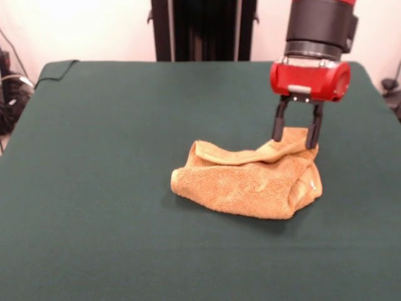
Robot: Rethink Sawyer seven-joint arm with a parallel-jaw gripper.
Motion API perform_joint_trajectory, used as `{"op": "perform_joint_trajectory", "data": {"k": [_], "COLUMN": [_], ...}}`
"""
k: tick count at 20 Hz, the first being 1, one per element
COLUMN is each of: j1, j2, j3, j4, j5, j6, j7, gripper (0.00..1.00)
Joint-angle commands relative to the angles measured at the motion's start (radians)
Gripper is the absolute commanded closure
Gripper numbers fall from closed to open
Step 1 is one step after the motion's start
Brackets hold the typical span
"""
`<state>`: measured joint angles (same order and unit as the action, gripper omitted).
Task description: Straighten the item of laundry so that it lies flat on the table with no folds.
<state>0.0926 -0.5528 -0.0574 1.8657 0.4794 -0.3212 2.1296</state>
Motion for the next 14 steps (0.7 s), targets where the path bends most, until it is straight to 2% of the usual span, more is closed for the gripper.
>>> {"op": "perform_joint_trajectory", "data": {"k": [1, 5, 7, 9, 14], "j1": [0.099, 0.218, 0.293, 0.327, 0.323], "j2": [0.047, 0.073, 0.104, 0.121, 0.131], "j3": [0.030, -0.126, -0.238, -0.303, -0.313], "j4": [0.014, -0.013, -0.047, -0.078, -0.102], "j5": [0.104, 0.241, 0.285, 0.272, 0.230], "j6": [0.036, 0.229, 0.402, 0.534, 0.583], "j7": [0.207, 0.126, 0.135, 0.177, 0.222], "gripper": [0.00, 0.00, 0.00, 0.00, 0.00]}}
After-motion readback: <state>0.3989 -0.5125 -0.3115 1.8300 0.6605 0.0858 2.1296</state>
